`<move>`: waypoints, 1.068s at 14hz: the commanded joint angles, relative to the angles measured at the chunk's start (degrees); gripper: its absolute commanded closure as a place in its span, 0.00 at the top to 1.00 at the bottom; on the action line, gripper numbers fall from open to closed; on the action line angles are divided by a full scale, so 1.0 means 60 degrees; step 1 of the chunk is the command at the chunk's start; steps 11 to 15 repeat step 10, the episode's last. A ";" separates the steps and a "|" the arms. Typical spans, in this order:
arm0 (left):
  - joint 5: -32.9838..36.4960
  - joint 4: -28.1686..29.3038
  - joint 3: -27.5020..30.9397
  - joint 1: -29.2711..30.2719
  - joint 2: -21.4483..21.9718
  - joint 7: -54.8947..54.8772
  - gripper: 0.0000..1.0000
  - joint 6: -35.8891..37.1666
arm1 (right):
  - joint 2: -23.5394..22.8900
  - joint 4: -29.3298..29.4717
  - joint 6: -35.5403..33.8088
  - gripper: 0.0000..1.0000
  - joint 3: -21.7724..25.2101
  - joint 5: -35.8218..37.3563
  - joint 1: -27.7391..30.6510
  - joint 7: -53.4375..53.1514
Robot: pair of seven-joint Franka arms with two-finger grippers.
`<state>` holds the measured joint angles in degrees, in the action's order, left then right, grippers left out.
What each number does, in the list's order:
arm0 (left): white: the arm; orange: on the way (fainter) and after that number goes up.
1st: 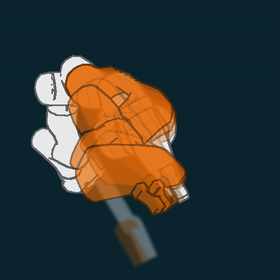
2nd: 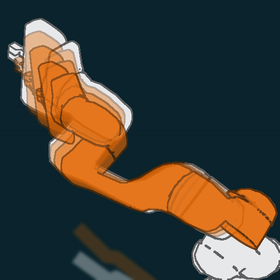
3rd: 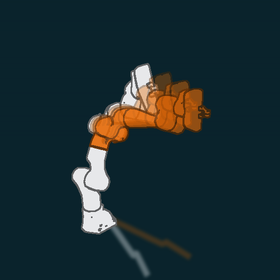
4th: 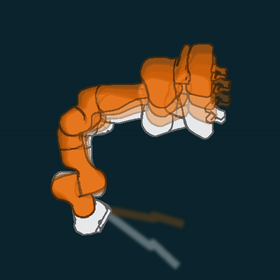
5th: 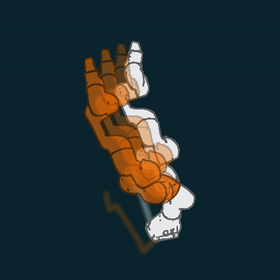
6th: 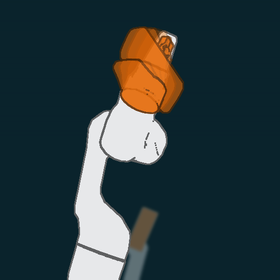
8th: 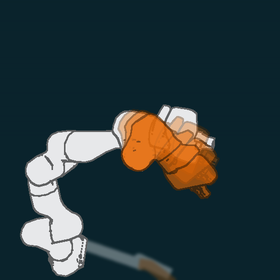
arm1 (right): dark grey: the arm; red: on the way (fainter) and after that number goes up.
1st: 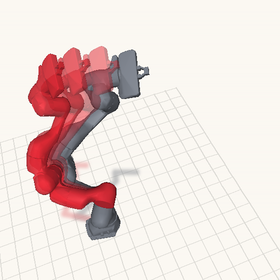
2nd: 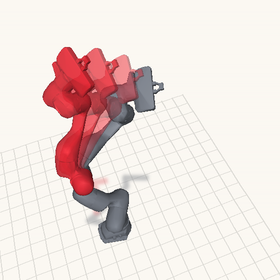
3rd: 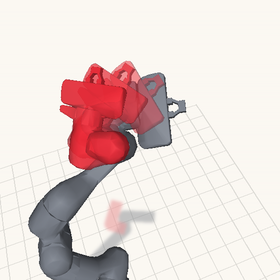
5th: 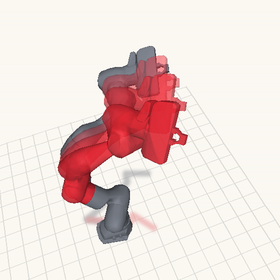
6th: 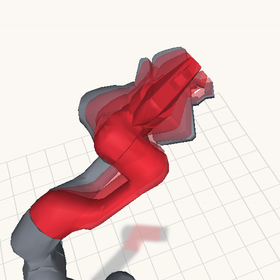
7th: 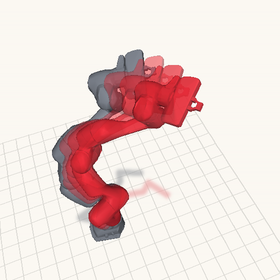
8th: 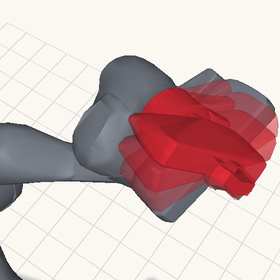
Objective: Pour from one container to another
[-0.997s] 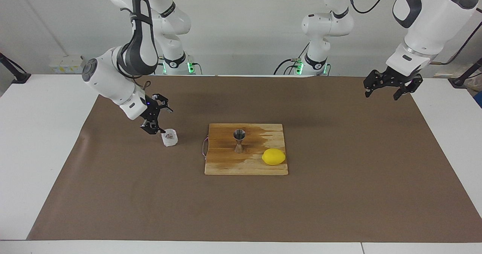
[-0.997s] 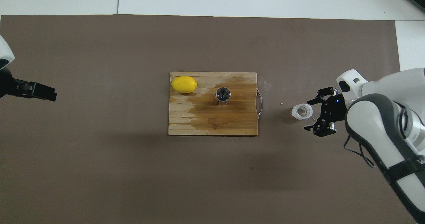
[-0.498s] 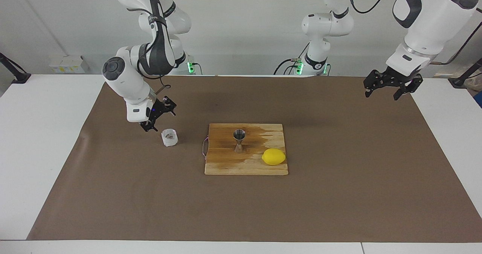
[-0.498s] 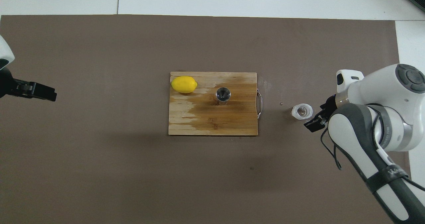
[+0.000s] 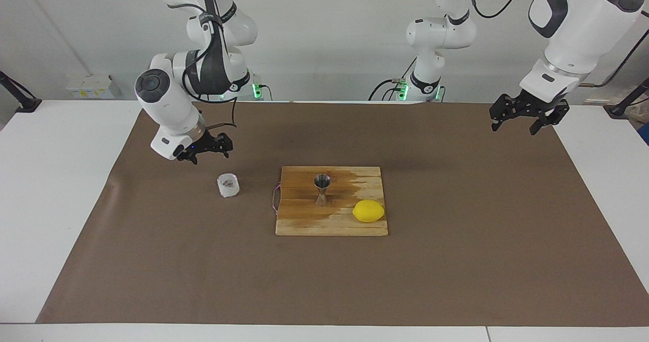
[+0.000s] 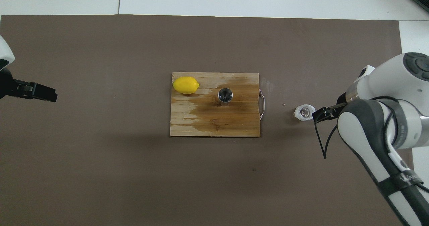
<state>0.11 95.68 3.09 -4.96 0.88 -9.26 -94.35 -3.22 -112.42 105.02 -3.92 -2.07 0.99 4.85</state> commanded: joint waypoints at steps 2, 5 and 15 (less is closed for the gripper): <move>-0.0048 0.0182 0.0027 -0.0008 0.0205 -0.0053 1.00 0.0067 | 0.0258 0.2236 -0.2571 1.00 -0.0050 0.0229 -0.0194 -0.1786; -0.0048 0.0182 0.0027 -0.0008 0.0205 -0.0053 1.00 0.0067 | 0.0681 0.3077 -0.3529 1.00 -0.0036 0.0083 -0.0238 -0.1981; -0.0048 0.0182 0.0027 -0.0008 0.0205 -0.0053 1.00 0.0067 | 0.0860 0.3033 -0.3383 1.00 0.0066 -0.0020 -0.0092 -0.1965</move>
